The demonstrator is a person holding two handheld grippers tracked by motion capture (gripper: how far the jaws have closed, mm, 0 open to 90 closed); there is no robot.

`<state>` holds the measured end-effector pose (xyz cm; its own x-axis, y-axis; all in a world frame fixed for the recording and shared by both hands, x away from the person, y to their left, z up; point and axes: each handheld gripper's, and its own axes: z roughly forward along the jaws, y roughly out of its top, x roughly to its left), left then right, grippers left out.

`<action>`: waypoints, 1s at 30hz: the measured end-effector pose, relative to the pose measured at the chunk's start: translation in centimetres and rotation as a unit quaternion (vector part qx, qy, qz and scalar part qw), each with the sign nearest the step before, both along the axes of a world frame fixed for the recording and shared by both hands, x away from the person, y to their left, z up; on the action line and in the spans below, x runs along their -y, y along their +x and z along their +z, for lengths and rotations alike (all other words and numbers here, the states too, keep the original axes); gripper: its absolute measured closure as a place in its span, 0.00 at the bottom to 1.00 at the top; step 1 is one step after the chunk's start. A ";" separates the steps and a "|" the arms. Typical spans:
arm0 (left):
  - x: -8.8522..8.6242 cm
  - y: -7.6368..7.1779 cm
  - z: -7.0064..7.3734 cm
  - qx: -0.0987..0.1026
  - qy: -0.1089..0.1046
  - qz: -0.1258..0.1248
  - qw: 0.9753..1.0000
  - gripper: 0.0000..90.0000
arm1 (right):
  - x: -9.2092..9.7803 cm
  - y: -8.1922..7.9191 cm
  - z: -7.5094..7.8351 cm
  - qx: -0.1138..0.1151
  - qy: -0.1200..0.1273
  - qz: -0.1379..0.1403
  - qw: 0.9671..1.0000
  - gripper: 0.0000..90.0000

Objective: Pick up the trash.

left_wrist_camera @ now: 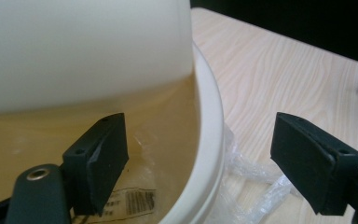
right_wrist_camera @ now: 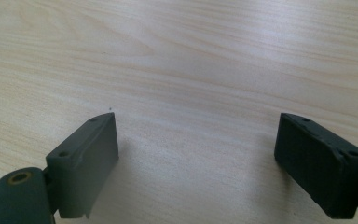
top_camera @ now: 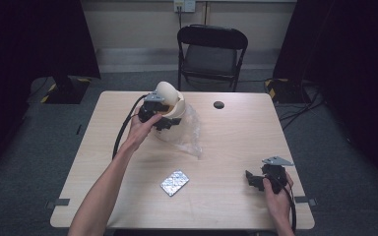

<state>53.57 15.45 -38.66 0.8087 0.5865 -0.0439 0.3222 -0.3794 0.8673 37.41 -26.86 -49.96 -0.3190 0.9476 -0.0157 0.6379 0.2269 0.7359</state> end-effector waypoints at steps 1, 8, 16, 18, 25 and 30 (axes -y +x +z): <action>0.0 0.0 0.0 0.000 0.000 0.000 1.000 0.20 | 0.0 0.0 0.0 0.000 0.000 0.000 1.000 0.14; -2.6 -2.5 1.4 0.019 -0.015 0.025 0.999 0.18 | 0.0 0.0 0.0 -0.001 0.001 -0.002 1.000 0.14; -4.8 -4.9 1.0 0.001 -0.033 0.019 0.999 0.18 | 0.0 0.0 0.0 -0.001 0.001 -0.002 1.000 0.14; -4.9 -5.2 0.8 -0.003 -0.045 0.011 0.999 0.18 | 0.0 0.0 0.0 -0.001 0.001 -0.002 1.000 0.14; -5.1 -7.9 -0.5 -0.013 -0.018 -0.001 1.000 0.19 | 0.0 0.0 0.0 -0.002 0.001 -0.002 1.000 0.14; -5.5 -10.0 -1.7 -0.026 -0.002 -0.004 1.000 0.20 | 0.0 0.0 0.0 -0.001 0.001 -0.002 1.000 0.14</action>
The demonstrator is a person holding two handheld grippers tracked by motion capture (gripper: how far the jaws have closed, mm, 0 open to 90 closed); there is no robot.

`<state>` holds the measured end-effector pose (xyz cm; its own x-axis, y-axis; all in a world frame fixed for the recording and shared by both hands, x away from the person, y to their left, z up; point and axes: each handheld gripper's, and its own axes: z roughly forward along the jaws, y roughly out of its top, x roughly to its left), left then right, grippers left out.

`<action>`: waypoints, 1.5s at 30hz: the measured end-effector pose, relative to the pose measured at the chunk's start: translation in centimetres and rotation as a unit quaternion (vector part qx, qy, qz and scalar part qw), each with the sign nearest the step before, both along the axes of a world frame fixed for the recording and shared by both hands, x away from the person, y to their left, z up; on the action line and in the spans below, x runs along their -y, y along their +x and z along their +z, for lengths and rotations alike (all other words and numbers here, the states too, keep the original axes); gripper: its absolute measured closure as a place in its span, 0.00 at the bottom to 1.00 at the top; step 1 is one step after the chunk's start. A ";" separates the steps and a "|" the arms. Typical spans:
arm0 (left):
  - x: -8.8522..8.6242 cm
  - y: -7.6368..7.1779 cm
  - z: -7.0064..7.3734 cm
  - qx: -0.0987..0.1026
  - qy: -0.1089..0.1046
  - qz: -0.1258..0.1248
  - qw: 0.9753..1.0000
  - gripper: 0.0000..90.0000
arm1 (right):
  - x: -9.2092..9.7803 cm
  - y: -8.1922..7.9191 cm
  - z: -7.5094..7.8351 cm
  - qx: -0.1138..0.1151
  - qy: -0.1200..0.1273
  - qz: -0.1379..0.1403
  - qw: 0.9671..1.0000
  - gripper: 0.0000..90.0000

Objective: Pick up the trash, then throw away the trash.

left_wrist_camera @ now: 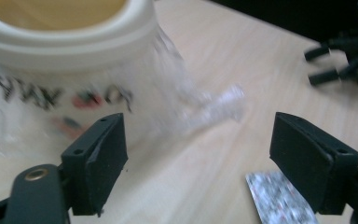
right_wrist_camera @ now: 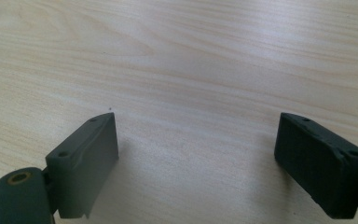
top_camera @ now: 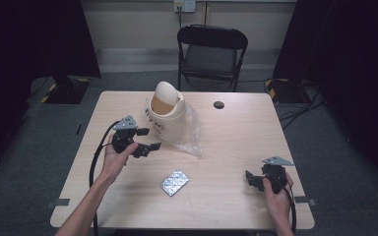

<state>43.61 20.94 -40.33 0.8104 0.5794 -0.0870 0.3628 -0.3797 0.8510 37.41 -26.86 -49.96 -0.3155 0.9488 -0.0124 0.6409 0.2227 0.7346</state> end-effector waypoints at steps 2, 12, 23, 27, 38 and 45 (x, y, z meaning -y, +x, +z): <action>-0.1 -0.7 -0.3 0.002 -0.011 0.009 1.000 0.20 | 0.0 0.0 0.0 0.000 0.000 0.000 1.000 0.14; -0.4 -3.7 -3.0 -0.023 0.022 -0.007 0.999 0.20 | 0.0 0.0 0.0 0.000 0.000 0.000 1.000 0.14; 1.6 -6.4 -6.2 -0.055 0.016 -0.026 0.998 0.19 | 0.0 0.0 0.0 0.000 0.000 0.000 1.000 0.14; 2.4 -6.9 -7.2 -0.073 0.020 -0.028 0.997 0.19 | 0.0 0.0 0.0 0.000 0.000 0.000 1.000 0.14; 4.8 -7.7 -9.1 -0.078 0.042 -0.041 0.995 0.21 | 0.0 0.0 0.0 0.000 0.000 0.000 1.000 0.14; 6.0 -8.0 -9.5 -0.050 0.076 -0.037 0.995 0.20 | 0.0 0.0 0.0 0.000 0.000 0.000 1.000 0.14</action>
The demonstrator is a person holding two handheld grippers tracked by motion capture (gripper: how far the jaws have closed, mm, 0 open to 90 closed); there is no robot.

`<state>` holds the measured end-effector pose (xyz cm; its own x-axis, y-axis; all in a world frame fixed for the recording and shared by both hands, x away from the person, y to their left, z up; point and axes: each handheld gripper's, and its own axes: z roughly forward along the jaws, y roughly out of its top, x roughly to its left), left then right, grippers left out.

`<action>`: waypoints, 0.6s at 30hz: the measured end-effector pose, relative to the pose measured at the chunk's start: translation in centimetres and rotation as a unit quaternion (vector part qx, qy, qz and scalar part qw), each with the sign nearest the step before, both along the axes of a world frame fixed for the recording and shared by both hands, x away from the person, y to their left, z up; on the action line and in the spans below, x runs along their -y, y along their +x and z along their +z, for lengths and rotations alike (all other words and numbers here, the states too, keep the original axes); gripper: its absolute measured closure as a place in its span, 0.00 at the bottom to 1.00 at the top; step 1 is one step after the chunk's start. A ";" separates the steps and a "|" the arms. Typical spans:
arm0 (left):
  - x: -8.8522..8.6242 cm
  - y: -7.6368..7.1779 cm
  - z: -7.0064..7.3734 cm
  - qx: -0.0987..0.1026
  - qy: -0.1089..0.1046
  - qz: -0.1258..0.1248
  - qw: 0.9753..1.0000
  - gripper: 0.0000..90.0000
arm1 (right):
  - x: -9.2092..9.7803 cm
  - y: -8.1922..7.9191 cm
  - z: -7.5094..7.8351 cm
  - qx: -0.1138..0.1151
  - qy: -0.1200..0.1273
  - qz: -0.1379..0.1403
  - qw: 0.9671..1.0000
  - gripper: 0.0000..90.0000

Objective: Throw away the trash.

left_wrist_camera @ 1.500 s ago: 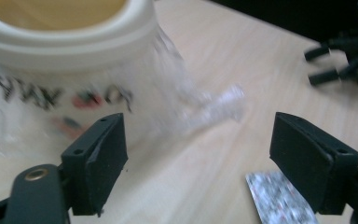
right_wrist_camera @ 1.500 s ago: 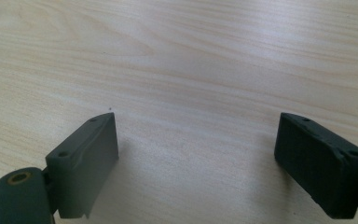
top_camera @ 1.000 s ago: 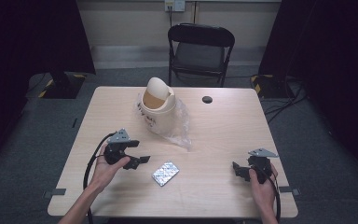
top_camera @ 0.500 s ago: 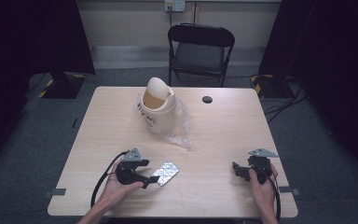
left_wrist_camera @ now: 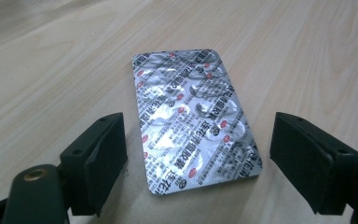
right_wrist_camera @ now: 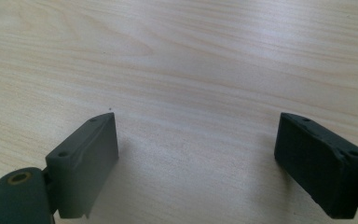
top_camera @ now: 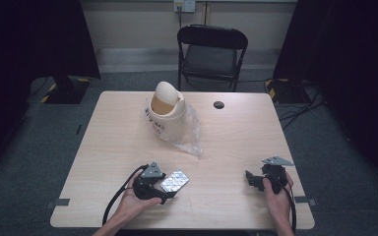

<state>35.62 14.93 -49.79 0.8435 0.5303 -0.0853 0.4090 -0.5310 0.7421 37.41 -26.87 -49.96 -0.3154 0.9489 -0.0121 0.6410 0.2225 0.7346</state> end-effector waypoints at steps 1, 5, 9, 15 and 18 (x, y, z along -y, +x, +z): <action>0.3 -0.2 -0.1 0.016 0.010 -0.003 1.000 0.20 | 0.0 0.0 0.0 0.000 0.000 0.000 1.000 0.14; 0.4 -0.4 -0.2 0.033 0.022 0.000 0.999 0.23 | 0.0 0.0 0.0 0.000 0.000 0.000 1.000 0.14; -0.5 -0.1 -0.1 0.036 0.016 0.011 0.999 0.34 | 0.0 0.0 0.0 0.000 0.000 0.000 1.000 0.14; -1.1 0.4 -0.1 0.040 0.021 0.014 0.999 0.36 | 0.0 0.0 0.0 0.000 0.000 0.000 1.000 0.14; -1.0 0.4 -0.2 0.037 0.018 0.023 0.999 0.31 | 0.0 0.0 0.0 0.000 0.000 0.000 1.000 0.14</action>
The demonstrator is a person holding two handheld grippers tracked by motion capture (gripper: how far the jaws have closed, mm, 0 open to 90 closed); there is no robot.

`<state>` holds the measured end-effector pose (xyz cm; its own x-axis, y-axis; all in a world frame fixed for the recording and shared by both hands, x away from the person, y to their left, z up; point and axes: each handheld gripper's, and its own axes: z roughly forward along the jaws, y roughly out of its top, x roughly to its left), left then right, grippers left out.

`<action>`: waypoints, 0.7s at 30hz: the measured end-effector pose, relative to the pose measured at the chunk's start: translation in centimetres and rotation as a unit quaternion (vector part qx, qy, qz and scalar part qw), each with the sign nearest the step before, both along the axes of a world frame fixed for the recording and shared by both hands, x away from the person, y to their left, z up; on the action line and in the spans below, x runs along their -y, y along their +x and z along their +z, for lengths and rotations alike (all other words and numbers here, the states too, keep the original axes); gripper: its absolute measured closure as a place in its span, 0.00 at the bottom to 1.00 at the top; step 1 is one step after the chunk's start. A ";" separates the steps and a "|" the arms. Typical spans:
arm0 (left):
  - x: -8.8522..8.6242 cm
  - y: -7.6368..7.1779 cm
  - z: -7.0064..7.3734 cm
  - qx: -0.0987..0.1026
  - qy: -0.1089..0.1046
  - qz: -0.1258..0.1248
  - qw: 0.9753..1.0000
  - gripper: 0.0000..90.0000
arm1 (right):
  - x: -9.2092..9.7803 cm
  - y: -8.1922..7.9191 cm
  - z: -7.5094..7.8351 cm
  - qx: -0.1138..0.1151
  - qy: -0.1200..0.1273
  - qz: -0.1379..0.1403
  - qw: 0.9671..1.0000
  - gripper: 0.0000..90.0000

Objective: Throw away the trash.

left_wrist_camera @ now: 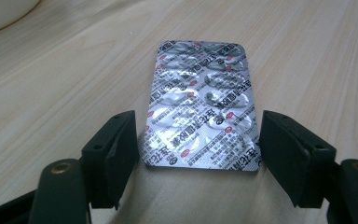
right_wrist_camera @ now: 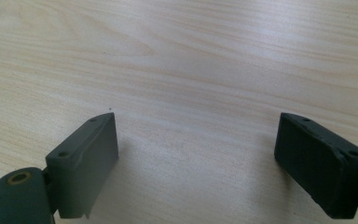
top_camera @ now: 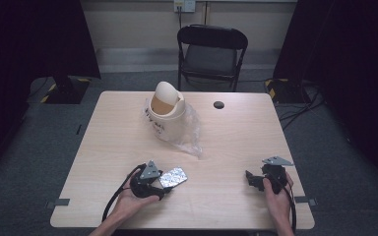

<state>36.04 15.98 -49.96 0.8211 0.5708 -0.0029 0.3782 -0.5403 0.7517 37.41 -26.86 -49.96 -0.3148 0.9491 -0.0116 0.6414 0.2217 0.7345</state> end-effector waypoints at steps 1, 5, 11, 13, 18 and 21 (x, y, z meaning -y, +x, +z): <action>0.0 0.0 0.0 0.000 0.000 0.000 1.000 0.31 | 0.0 0.0 0.0 0.000 0.000 0.000 1.000 0.14; 0.1 0.2 0.0 0.000 0.004 -0.003 1.000 0.30 | 0.0 0.0 0.0 0.000 0.000 0.000 1.000 0.14; 0.2 0.2 0.0 0.000 -0.006 -0.009 1.000 0.38 | 0.0 0.0 0.0 0.000 0.000 0.000 1.000 0.14; 0.1 0.3 0.0 0.001 -0.006 -0.013 1.000 0.38 | 0.0 0.0 0.0 0.000 0.000 0.000 1.000 0.14; -0.4 0.5 0.3 -0.002 -0.026 -0.006 1.000 0.38 | 0.0 0.0 0.0 0.000 0.000 0.000 1.000 0.14; -0.9 0.5 0.7 -0.002 -0.049 -0.001 0.999 0.38 | 0.0 0.0 0.0 0.000 0.000 0.000 1.000 0.14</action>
<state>36.56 16.92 -49.21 0.8222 0.5659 -0.0617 0.3800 -0.4649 0.7996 37.41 -26.86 -49.96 -0.3148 0.9491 -0.0115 0.6415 0.2216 0.7345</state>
